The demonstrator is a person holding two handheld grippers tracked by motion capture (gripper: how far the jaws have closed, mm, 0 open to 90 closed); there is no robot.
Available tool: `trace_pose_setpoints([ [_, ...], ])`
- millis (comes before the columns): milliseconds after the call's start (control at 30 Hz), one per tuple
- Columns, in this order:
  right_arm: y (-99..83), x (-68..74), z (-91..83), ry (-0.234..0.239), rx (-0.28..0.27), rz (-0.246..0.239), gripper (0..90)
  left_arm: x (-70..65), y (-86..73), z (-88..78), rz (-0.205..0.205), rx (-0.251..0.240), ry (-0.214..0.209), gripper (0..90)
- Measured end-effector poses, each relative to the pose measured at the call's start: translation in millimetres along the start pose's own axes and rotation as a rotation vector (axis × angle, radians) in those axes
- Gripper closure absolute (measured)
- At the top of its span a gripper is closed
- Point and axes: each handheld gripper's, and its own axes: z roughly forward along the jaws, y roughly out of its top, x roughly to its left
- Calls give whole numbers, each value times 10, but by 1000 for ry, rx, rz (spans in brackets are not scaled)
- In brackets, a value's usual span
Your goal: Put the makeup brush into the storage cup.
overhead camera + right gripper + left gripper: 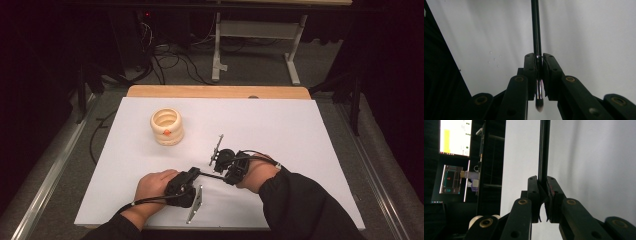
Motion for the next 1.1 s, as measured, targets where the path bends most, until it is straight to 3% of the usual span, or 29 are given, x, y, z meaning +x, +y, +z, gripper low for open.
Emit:
trace_pose_setpoints([
  [1100,-94,-70,-63,-10,5,40,570,49,-36,-14,-27,20,7,834],
])
